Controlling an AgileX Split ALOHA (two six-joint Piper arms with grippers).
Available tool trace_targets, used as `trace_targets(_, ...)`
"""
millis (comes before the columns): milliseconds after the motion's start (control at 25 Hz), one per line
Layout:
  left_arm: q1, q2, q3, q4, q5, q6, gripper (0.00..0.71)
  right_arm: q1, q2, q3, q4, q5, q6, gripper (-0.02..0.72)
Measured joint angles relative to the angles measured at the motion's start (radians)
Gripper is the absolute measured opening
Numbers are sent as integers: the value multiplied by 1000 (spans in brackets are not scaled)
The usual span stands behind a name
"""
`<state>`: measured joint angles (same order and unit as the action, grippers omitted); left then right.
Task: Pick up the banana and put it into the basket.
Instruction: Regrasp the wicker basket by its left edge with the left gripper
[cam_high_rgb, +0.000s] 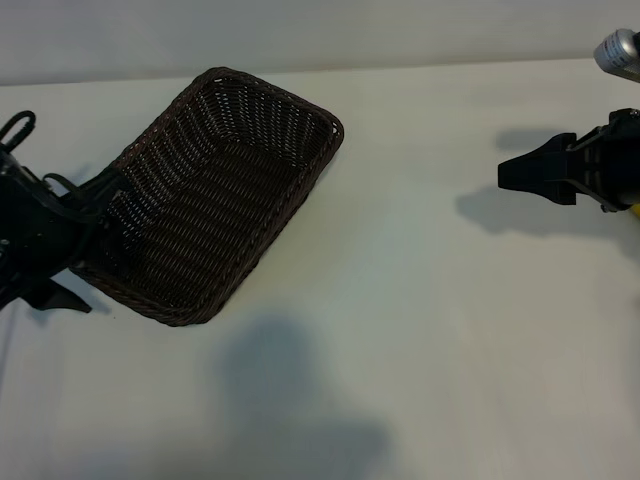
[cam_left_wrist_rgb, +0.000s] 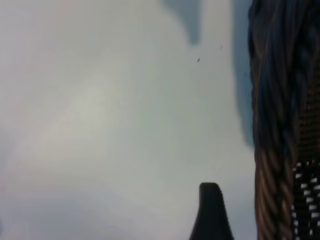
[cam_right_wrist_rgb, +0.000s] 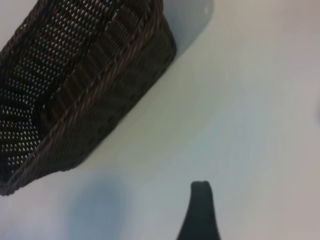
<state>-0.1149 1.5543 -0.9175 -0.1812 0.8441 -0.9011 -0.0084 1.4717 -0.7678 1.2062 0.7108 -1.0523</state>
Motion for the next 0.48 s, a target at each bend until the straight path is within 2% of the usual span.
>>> trace_targets(320, -35, 114, 1, -10, -108, 14, 551, 0, 0, 0, 0, 0, 0, 588)
trace_targets(480, -36, 183, 2, -12, -160, 3, 551, 0, 0, 0, 0, -1, 0, 588)
